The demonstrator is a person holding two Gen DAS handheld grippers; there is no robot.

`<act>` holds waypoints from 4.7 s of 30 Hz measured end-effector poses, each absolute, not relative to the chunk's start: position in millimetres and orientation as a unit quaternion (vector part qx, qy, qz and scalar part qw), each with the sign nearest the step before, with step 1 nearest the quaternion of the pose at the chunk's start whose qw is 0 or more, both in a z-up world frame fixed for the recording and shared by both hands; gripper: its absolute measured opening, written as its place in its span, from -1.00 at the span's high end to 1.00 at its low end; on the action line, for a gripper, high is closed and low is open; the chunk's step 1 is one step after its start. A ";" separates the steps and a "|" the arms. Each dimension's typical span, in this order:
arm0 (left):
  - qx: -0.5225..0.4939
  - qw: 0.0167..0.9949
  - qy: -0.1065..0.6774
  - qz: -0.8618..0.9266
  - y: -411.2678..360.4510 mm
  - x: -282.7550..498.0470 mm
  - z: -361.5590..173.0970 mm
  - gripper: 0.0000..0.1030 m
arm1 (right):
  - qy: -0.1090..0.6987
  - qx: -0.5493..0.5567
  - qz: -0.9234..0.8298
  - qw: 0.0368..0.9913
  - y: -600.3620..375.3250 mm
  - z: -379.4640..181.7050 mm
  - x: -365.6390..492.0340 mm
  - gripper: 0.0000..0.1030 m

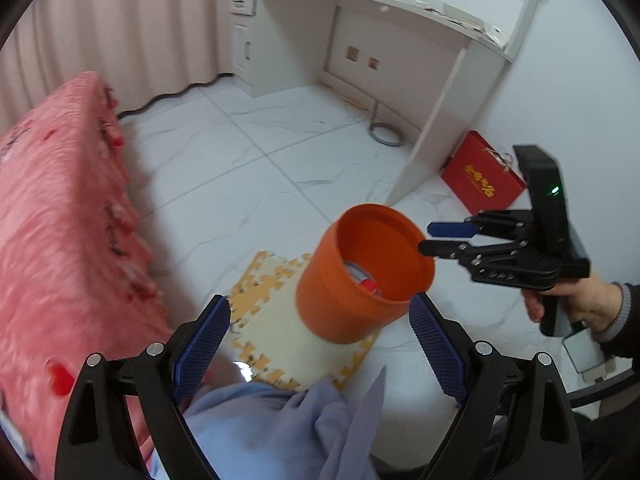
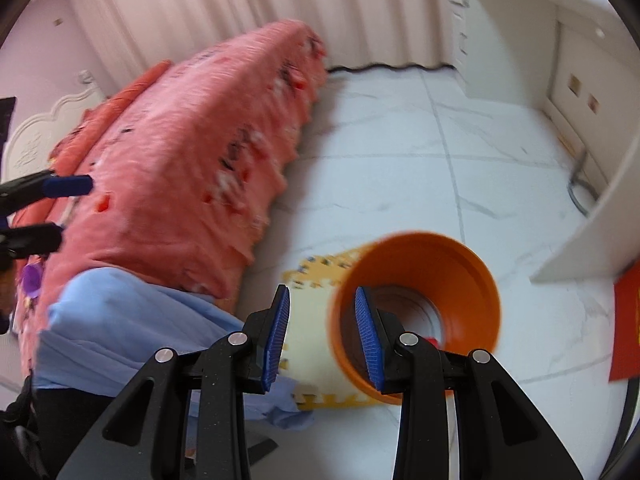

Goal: Collect trash
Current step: 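Move both tools back over the bed toward the remaining items, then grasp the white tissues and black sock with the left tool while the right tool grasps the white-red toy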

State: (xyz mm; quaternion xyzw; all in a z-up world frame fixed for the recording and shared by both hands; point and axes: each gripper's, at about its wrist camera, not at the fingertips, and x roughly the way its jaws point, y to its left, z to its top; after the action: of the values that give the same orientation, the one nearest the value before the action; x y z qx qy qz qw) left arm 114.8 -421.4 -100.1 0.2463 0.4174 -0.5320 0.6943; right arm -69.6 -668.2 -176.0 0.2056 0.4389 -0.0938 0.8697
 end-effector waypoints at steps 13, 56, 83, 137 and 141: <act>0.179 0.777 0.415 -0.438 -289.1 114.2 -58.0 -0.74 | 0.386 0.129 0.075 0.910 -521.7 -84.3 -2.6 0.10; -0.009 0.892 0.427 -0.145 41.7 85.4 -48.6 -0.86 | 0.363 -0.013 0.364 0.858 -172.7 -26.7 101.1 -0.29; 0.037 0.849 0.496 -0.176 58.4 211.1 -115.0 -0.86 | 0.401 -0.006 0.365 0.840 -147.2 -71.3 207.5 -0.31; 0.037 0.837 0.481 -0.259 80.0 243.8 -101.0 -0.05 | 0.379 -0.054 0.407 0.829 -89.8 -74.5 281.9 0.84; 0.050 0.843 0.467 -0.261 74.3 222.4 -78.9 -0.05 | 0.368 -0.040 0.410 0.834 -105.2 -52.9 257.5 0.84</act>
State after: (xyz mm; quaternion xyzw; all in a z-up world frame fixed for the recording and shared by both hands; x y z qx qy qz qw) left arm 222.4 74.3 -78.9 0.0498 0.4670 -0.2609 0.8434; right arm 257.5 -105.2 -52.9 -0.0398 0.3677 0.4096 0.8339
